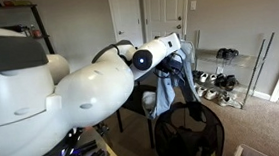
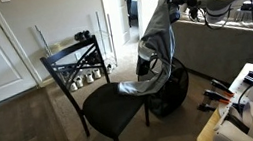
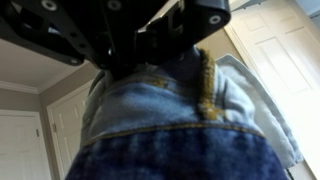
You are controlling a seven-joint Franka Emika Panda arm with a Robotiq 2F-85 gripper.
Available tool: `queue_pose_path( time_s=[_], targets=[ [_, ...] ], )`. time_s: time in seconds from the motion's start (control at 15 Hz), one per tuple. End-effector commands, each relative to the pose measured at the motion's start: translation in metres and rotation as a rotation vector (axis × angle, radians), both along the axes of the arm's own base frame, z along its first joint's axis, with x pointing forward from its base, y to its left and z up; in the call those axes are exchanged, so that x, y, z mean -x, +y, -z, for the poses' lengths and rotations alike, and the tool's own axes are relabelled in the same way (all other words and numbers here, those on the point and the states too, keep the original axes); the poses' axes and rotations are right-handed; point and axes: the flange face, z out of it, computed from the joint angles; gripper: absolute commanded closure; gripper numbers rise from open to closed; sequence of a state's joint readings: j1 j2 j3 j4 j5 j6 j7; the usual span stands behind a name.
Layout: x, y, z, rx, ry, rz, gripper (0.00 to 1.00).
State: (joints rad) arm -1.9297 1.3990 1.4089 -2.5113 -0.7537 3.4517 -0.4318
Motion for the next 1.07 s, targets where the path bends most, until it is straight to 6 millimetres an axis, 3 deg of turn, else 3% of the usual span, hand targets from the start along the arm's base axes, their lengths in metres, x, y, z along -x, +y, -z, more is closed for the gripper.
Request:
queue_pose_path(
  time_s=[0.0,0.2,0.6,0.8,1.0],
  targets=[
    [0.028,0.017,-0.006,-0.028,-0.056,-0.02,0.98],
    [0.031,0.028,-0.006,-0.014,-0.032,-0.041,0.98],
    [0.001,0.075,-0.018,0.101,-0.036,-0.145,0.98],
    [-0.022,0.087,-0.037,0.112,-0.044,-0.165,0.98],
    [-0.045,0.085,-0.065,0.102,-0.057,-0.145,0.98]
  ],
)
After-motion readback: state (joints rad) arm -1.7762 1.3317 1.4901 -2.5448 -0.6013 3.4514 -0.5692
